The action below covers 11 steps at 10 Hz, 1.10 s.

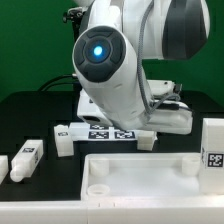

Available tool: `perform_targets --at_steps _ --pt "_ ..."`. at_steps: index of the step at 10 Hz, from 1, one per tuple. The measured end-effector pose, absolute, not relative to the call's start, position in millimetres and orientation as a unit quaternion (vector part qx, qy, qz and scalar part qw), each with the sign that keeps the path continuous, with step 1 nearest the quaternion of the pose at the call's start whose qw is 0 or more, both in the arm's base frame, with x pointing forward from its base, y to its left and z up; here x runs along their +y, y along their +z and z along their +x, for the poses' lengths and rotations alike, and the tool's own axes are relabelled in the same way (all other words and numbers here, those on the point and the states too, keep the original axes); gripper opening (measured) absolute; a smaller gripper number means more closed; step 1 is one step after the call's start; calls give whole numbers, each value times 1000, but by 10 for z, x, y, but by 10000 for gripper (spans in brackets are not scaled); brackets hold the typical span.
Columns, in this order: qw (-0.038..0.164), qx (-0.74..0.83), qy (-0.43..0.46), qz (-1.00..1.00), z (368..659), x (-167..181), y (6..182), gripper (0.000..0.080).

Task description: Assemble desk

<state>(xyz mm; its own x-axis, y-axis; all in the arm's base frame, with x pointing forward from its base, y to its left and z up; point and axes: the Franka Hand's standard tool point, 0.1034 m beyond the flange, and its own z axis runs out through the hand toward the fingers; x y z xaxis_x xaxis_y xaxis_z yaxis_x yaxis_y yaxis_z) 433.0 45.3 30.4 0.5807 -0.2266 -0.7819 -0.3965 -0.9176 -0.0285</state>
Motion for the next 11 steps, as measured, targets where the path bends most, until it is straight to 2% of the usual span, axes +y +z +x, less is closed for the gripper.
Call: perform_targets --at_steps 5,6,8,11 --pt "104 184 425 -880 4318 431 265 649" --pt "109 200 434 -872 4267 443 200 649" --pt "106 211 446 -863 4192 506 99 649" --pt "107 213 445 -863 4200 484 102 637"
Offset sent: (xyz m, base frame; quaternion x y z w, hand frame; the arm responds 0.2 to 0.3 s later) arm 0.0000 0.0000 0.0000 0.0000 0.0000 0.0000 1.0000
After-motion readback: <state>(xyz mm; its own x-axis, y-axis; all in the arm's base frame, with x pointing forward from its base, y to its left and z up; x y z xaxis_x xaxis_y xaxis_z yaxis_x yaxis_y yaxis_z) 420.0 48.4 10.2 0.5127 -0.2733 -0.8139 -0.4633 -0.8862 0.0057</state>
